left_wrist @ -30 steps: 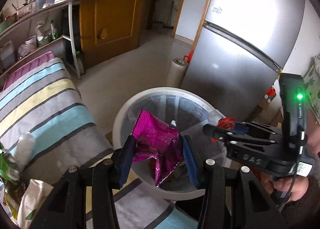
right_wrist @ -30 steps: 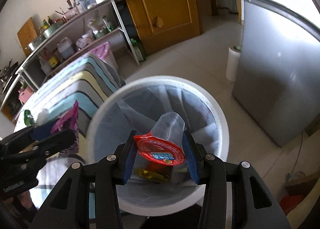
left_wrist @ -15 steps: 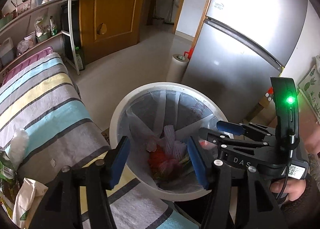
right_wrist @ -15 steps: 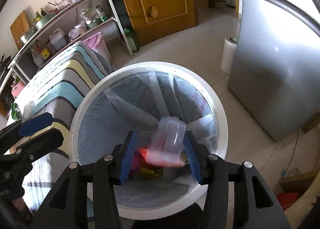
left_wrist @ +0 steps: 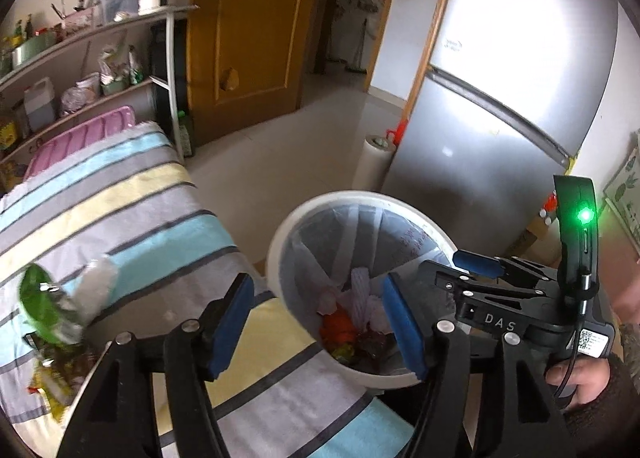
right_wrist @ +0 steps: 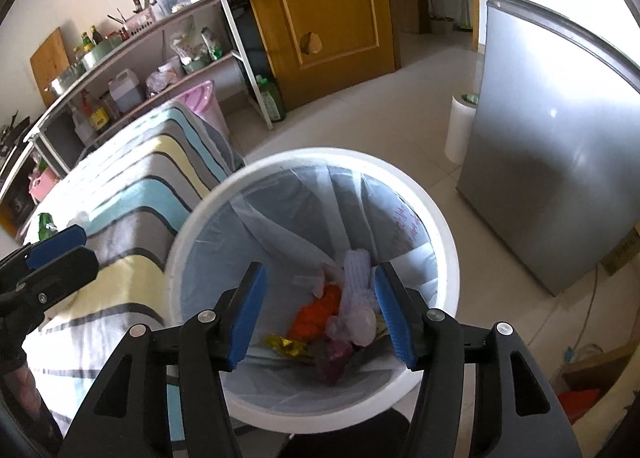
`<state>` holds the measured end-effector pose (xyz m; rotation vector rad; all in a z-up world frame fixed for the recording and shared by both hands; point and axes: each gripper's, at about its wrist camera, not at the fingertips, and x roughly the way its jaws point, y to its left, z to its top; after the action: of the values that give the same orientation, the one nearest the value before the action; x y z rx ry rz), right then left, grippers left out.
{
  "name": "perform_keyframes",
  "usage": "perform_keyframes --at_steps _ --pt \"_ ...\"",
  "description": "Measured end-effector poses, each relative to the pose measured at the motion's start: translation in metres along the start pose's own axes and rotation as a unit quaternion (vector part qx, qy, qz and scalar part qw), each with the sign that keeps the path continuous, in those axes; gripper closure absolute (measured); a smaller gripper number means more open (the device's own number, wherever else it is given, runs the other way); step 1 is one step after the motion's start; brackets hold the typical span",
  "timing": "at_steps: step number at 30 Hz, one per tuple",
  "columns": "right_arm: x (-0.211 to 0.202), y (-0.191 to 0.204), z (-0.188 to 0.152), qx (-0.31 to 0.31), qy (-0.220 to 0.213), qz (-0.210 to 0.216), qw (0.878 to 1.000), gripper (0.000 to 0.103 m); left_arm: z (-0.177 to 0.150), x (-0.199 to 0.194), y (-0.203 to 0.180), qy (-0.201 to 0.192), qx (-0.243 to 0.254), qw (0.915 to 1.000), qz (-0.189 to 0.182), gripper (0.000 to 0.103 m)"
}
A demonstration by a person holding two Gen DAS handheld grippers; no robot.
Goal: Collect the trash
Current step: 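Carry the pink bag and red-lidded cup over the bin and open both tools, then grasp the red-yellow wrapper with the left tool while the right tool grasps the white paper bag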
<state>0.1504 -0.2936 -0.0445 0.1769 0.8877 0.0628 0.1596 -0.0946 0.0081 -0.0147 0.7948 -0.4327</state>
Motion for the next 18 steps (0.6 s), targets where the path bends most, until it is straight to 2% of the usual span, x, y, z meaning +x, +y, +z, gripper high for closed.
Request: perform_keyframes --at_steps 13,18 --pt "-0.030 0.052 -0.001 -0.040 -0.054 0.033 0.997 0.046 -0.018 -0.045 0.045 -0.036 -0.031 0.9975 0.052 0.033" --pt "-0.032 0.073 -0.001 -0.053 -0.059 0.054 0.995 0.046 -0.029 -0.061 0.065 -0.046 -0.043 0.9952 0.075 0.032"
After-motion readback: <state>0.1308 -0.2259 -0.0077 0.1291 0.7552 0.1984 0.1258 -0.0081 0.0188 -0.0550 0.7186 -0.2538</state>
